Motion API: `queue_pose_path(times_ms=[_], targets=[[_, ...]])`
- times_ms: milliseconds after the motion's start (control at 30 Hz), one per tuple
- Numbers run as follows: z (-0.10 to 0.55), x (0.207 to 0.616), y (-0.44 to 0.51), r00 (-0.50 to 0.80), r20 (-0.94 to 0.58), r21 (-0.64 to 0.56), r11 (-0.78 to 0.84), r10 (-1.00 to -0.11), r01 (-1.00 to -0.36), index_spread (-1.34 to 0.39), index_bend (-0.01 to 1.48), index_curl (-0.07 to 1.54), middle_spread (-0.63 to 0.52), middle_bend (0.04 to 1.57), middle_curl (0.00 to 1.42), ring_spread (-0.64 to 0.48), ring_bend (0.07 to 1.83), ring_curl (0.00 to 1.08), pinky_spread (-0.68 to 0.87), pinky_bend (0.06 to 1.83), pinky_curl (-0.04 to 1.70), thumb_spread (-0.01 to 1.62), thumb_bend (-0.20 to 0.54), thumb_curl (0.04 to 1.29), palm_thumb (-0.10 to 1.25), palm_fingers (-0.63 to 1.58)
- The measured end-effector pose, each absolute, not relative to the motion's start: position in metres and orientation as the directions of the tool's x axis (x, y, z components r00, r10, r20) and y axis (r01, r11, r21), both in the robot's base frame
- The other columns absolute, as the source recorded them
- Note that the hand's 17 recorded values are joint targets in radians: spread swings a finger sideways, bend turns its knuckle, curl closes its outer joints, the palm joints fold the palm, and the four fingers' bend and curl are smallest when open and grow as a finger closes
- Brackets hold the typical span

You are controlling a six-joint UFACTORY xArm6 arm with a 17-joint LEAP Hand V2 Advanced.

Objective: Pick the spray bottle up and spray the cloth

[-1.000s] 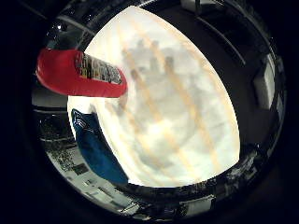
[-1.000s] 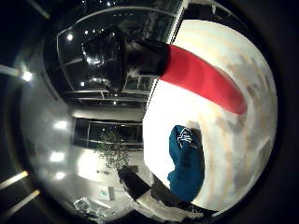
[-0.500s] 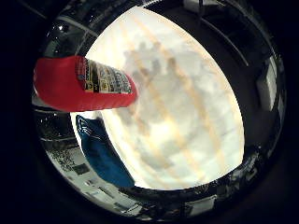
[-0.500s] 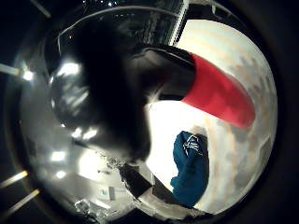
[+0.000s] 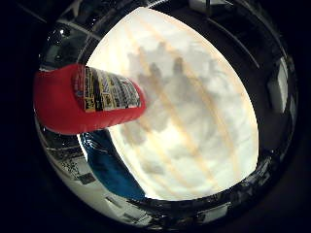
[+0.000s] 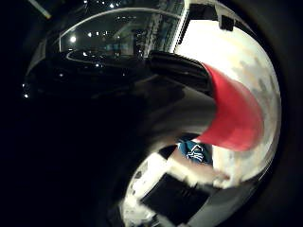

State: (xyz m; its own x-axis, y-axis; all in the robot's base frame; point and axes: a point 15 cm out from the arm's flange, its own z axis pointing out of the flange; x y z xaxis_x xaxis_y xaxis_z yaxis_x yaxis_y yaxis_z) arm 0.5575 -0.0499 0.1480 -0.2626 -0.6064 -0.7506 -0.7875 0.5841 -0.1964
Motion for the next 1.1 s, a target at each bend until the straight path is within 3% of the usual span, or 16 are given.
queue_pose_path(times_ms=[133,367,433,667,1100], targets=[[0.151,0.561,-0.052,-0.251,-0.761,-0.211,0.594,-0.599,-0.776,-0.28,0.20,0.34,-0.14,0.60,0.59,-0.23,0.94,0.49,-0.09,0.48,0.37,1.04,-0.007,0.31,0.59,0.68],[0.148,0.567,-0.062,-0.254,-0.781,-0.213,0.626,-0.570,-0.751,-0.42,0.33,0.49,-0.22,0.76,0.74,-0.28,1.08,0.57,-0.31,0.81,0.53,1.05,-0.001,0.35,0.82,1.06],[0.148,0.569,-0.067,-0.253,-0.788,-0.217,0.639,-0.561,-0.738,-0.45,0.42,0.58,-0.23,0.82,0.79,-0.28,1.12,0.61,-0.34,0.90,0.60,1.04,-0.004,0.36,0.88,1.11],[0.151,0.568,-0.059,-0.220,-0.815,-0.207,0.624,-0.536,-0.753,-0.45,0.74,0.85,-0.23,1.04,0.92,-0.26,1.29,0.70,-0.30,1.14,0.80,1.03,-0.010,0.42,1.03,1.09],[0.167,0.572,-0.066,-0.181,-0.861,-0.188,0.629,-0.474,-0.755,-0.36,0.94,0.97,-0.20,1.18,0.98,-0.26,1.33,0.84,-0.20,1.22,1.01,0.99,-0.013,0.55,1.07,1.06]])
